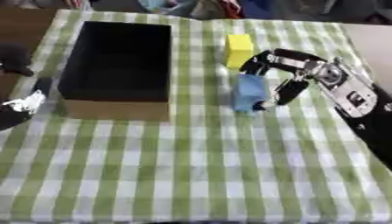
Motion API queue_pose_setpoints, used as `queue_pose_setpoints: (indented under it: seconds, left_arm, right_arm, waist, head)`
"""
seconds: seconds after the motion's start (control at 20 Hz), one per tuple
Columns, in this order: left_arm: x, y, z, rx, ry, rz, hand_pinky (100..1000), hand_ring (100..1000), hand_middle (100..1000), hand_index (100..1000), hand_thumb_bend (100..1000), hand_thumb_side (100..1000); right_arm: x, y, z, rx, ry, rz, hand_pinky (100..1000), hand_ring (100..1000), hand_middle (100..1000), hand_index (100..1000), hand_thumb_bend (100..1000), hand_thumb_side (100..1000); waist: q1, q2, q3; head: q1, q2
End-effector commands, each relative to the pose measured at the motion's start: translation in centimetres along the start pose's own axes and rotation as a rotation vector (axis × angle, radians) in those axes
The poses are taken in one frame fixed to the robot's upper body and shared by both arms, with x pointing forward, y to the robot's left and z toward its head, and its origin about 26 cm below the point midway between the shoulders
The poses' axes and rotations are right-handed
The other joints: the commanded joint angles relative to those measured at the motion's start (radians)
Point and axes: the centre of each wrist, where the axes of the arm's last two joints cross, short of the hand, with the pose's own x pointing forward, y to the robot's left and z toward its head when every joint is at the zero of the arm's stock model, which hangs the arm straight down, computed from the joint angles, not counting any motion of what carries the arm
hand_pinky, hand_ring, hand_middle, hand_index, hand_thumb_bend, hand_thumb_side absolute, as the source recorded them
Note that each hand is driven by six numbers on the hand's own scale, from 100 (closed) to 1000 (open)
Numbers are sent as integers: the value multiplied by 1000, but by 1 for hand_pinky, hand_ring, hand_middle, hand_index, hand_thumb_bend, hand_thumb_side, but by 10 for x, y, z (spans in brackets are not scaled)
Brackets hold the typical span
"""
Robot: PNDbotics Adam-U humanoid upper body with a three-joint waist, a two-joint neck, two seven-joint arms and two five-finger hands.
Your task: Pick up objects on the table and place them in the box.
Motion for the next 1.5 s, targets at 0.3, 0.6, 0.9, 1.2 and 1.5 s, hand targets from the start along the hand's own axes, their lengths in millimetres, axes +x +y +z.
queue_pose_setpoints:
  seconds: [0.3,0.6,0.9,1.2,1.5]
  left_arm:
    - [6,5,-5,4,-27,-15,701,570,570,727,363,100]
    - [6,5,-5,5,-27,-14,700,570,570,726,364,100]
    - [6,5,-4,3,-26,-15,700,570,570,726,363,100]
    - [6,4,-4,-9,-26,-14,700,570,570,726,362,100]
    - [10,1,-10,-33,-53,-6,700,569,570,726,363,100]
  right_arm:
    - [-1,-9,2,-66,31,70,692,692,478,603,441,106]
    - [4,-14,2,-157,30,92,669,652,394,521,388,120]
    - [31,-38,0,-235,-43,140,670,650,395,524,400,139]
    - [72,-67,-15,-263,-153,197,676,648,397,523,398,148]
    - [98,-82,-40,-290,-205,233,678,645,399,524,397,153]
  waist:
    - [4,-13,2]
    - [3,-14,3]
    - [1,-19,3]
    - [-4,-29,12]
    - [-16,-29,54]
  head:
    - [-4,1]
    - [-5,0]
    - [-5,1]
    - [-12,4]
    - [-35,-12]
